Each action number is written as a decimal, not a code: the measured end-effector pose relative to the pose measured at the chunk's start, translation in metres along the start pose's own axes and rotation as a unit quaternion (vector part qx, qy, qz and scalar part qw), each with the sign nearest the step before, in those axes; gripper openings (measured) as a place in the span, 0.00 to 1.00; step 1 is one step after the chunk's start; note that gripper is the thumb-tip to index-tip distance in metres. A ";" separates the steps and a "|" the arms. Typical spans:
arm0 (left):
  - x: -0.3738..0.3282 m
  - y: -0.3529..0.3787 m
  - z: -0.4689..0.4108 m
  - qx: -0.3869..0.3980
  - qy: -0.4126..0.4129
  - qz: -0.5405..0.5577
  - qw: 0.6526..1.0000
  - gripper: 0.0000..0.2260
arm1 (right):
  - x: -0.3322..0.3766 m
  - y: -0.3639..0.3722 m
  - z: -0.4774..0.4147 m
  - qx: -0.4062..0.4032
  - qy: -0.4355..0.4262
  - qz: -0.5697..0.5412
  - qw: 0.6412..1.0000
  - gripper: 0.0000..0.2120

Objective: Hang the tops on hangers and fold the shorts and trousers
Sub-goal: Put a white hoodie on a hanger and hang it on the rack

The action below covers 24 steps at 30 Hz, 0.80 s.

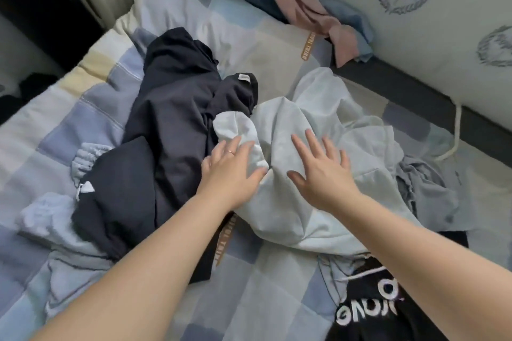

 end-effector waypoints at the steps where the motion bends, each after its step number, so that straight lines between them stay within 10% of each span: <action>1: -0.003 0.003 -0.021 -0.016 0.006 -0.008 1.000 0.30 | -0.002 0.006 -0.021 -0.007 -0.007 -0.009 1.000 0.35; 9: 0.002 0.081 -0.132 0.063 -0.085 0.055 0.993 0.42 | -0.015 0.038 -0.152 0.020 0.028 -0.107 0.994 0.39; 21: 0.037 0.102 -0.170 -0.021 -0.134 0.173 0.975 0.36 | -0.051 0.093 -0.194 0.004 0.015 -0.195 0.981 0.16; 24: 0.027 0.107 -0.151 -0.019 -0.134 0.207 0.969 0.14 | -0.059 0.085 -0.179 -0.025 0.012 -0.290 0.957 0.14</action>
Point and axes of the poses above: each hand's wrist, its own z-axis away from the middle knuckle, its own y-axis out of the palm, x = y × z, the point moved 7 cm from there along -z, towards the middle knuckle, and after that the axes turned 4 degrees about -z, right-handed, at the moved point
